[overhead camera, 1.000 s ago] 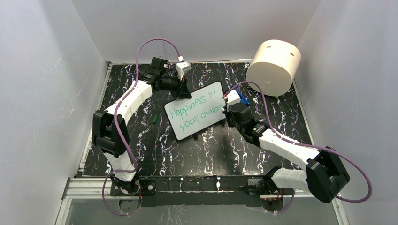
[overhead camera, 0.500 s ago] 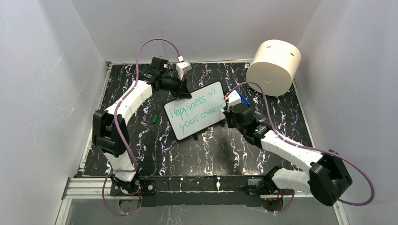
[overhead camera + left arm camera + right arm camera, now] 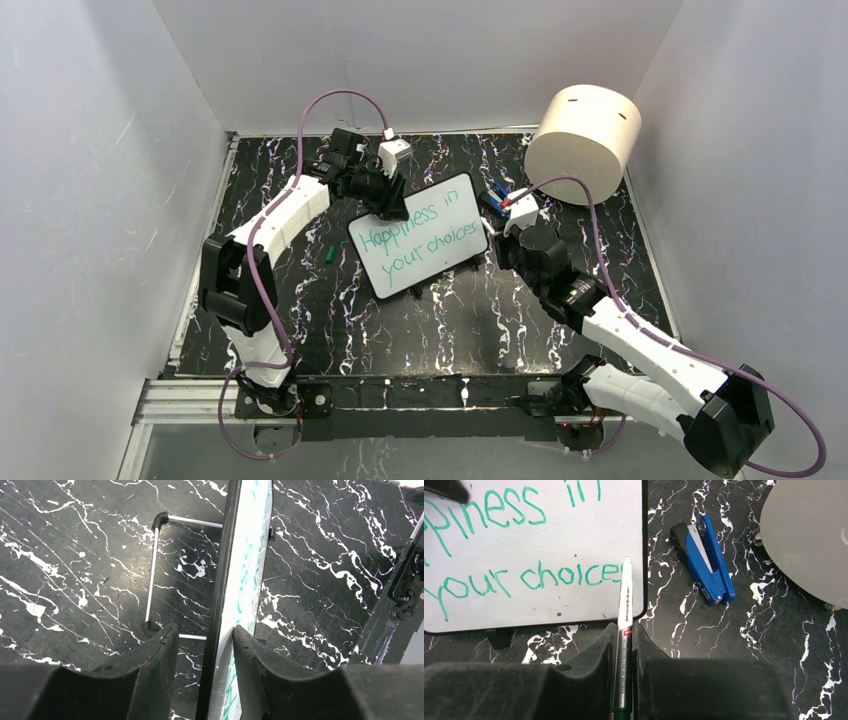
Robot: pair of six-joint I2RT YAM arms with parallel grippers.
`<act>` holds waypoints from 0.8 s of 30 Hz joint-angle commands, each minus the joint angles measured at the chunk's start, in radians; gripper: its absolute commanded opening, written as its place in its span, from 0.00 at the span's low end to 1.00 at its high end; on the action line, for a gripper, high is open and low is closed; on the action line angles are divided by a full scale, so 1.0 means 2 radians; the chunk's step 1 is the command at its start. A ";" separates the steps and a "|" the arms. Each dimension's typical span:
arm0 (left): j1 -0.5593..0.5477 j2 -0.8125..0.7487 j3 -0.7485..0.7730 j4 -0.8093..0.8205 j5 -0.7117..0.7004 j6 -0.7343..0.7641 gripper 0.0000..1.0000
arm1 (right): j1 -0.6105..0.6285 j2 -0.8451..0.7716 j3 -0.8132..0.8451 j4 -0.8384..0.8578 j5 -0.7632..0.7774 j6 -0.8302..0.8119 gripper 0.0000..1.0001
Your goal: Write a sentence on the whiteboard
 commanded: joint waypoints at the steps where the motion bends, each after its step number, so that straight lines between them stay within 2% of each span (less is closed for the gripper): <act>1: -0.003 -0.036 -0.010 -0.011 -0.028 -0.011 0.45 | 0.000 -0.011 -0.002 0.005 0.010 -0.010 0.00; 10: -0.002 -0.065 -0.022 0.011 -0.039 -0.026 0.49 | -0.001 0.036 -0.016 0.016 0.015 0.000 0.00; 20: -0.001 -0.054 -0.021 0.009 -0.030 -0.023 0.39 | -0.002 0.073 -0.021 0.064 0.019 -0.001 0.00; 24: -0.002 -0.051 -0.018 0.008 -0.022 -0.025 0.39 | -0.004 0.075 -0.021 0.070 0.015 0.000 0.00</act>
